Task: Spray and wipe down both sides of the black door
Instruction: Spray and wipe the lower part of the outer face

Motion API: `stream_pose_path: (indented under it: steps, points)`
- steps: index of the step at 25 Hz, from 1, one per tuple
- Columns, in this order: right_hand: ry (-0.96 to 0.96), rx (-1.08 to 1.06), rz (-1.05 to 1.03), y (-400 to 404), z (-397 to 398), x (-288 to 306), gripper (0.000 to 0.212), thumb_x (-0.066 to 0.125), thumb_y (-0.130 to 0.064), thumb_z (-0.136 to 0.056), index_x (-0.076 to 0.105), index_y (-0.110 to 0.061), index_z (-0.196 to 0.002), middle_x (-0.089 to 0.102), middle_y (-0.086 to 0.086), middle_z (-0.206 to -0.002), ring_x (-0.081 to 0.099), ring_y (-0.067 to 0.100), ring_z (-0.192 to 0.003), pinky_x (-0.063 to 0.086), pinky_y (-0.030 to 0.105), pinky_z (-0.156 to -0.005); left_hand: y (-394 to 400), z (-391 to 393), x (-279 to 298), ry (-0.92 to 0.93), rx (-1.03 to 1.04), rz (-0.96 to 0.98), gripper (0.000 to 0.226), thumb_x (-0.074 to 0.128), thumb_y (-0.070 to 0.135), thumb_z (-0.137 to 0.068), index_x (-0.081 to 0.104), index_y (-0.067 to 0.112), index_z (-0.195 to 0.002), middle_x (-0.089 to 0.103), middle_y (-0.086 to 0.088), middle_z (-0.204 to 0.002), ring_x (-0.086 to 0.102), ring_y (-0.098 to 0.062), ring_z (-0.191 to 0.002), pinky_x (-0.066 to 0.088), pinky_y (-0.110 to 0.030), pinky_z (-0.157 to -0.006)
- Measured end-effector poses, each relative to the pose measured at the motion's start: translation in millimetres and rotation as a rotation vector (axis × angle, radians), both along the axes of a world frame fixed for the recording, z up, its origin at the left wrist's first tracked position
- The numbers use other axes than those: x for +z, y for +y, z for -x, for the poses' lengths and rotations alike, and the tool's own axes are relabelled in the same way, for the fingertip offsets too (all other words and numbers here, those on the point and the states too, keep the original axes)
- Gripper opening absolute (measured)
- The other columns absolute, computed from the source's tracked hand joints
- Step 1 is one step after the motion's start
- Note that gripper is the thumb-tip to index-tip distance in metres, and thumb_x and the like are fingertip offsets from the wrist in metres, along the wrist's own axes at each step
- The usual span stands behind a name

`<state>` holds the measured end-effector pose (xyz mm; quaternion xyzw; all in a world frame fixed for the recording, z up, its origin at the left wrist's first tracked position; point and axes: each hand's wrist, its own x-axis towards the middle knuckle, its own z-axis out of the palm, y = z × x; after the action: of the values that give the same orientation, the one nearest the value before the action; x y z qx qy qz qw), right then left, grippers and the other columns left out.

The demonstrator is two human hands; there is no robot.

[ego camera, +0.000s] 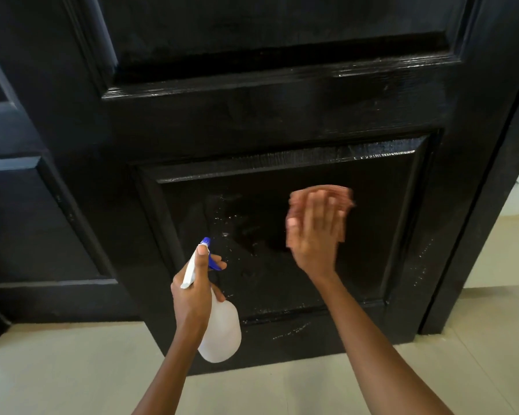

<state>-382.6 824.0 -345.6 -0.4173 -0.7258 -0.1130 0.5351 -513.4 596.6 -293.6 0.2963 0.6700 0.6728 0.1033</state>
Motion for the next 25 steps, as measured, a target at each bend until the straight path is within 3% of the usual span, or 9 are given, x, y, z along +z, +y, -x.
stream_pose_path:
  steps: [3,5,8,12,15,17,19,21,25]
  points:
    - [0.531,-0.084,0.328,7,-11,10,0.072,0.014,-0.056,-0.109,-0.01,-0.014,-0.163,-0.003,0.017,-0.172,-0.002,0.039,-0.158,-0.007,0.051,-0.127,-5,3,-6,0.005,0.006,0.006,0.051,0.042,0.059,-0.093,0.071,0.018,-0.086,0.074,0.002,-0.09,0.062,-0.022,-0.053,0.052,-0.019,-0.048]
    - [0.613,-0.073,0.38,-1,3,22,0.075,0.01,-0.057,-0.108,-0.006,-0.009,-0.163,-0.003,0.018,-0.172,-0.004,0.04,-0.158,-0.007,0.054,-0.127,-10,5,-5,0.018,0.0,0.011,0.05,0.043,0.059,-0.094,0.071,0.019,-0.084,0.075,0.003,-0.088,0.062,-0.02,-0.05,0.052,-0.02,-0.049]
    - [0.28,-0.032,0.228,-35,52,40,0.071,0.018,-0.052,-0.11,-0.004,-0.012,-0.163,0.0,0.017,-0.171,-0.002,0.04,-0.157,-0.008,0.055,-0.126,-20,14,5,0.043,0.014,0.011,0.051,0.043,0.059,-0.096,0.07,0.019,-0.082,0.075,0.004,-0.089,0.06,-0.018,-0.045,0.054,-0.028,-0.052]
    - [-0.383,0.257,-0.314,-66,117,42,0.065,0.042,-0.041,-0.109,0.017,-0.019,-0.165,0.003,0.007,-0.171,0.006,0.03,-0.159,-0.002,0.049,-0.128,-29,33,13,0.047,0.065,-0.01,0.053,0.043,0.061,-0.096,0.071,0.019,-0.083,0.075,0.004,-0.084,0.061,-0.024,-0.047,0.055,-0.035,-0.056]
    - [-0.873,0.396,-0.527,-50,92,16,0.067,0.042,-0.025,-0.108,0.008,-0.018,-0.166,-0.002,0.005,-0.173,-0.002,0.025,-0.16,-0.001,0.044,-0.13,-31,35,9,0.03,0.089,-0.019,0.052,0.044,0.063,-0.092,0.07,0.019,-0.084,0.073,0.001,-0.076,0.061,-0.022,-0.048,0.053,-0.03,-0.052]
    - [-1.009,0.423,-0.518,-31,53,-6,0.07,0.045,-0.026,-0.107,0.007,-0.02,-0.166,-0.002,0.002,-0.174,-0.005,0.022,-0.16,-0.004,0.042,-0.129,-32,33,5,0.002,0.07,-0.02,0.052,0.045,0.062,-0.092,0.07,0.017,-0.084,0.074,0.002,-0.081,0.061,-0.021,-0.048,0.052,-0.028,-0.048]
    - [-0.897,0.344,-0.474,-10,9,-16,0.067,0.044,-0.031,-0.108,0.011,-0.023,-0.166,0.005,0.0,-0.174,0.002,0.02,-0.16,-0.002,0.042,-0.129,-32,28,1,-0.023,0.033,-0.01,0.053,0.045,0.06,-0.094,0.07,0.015,-0.083,0.075,0.002,-0.086,0.061,-0.021,-0.047,0.053,-0.029,-0.048]
    - [-0.653,0.223,-0.377,3,-20,-10,0.066,0.042,-0.038,-0.108,0.013,-0.024,-0.166,0.009,0.0,-0.173,0.005,0.022,-0.16,0.003,0.046,-0.129,-28,22,-3,-0.033,0.003,0.0,0.053,0.045,0.059,-0.095,0.07,0.014,-0.083,0.075,0.002,-0.086,0.06,-0.019,-0.047,0.053,-0.029,-0.048]
    - [-0.386,0.142,-0.213,2,-10,8,0.068,0.035,-0.046,-0.109,0.005,-0.022,-0.166,-0.004,0.001,-0.173,-0.005,0.025,-0.16,-0.005,0.049,-0.128,-14,12,-9,-0.038,-0.044,0.03,0.058,0.046,0.063,-0.089,0.07,0.011,-0.086,0.074,0.002,-0.084,0.062,-0.018,-0.05,0.053,-0.023,-0.047]
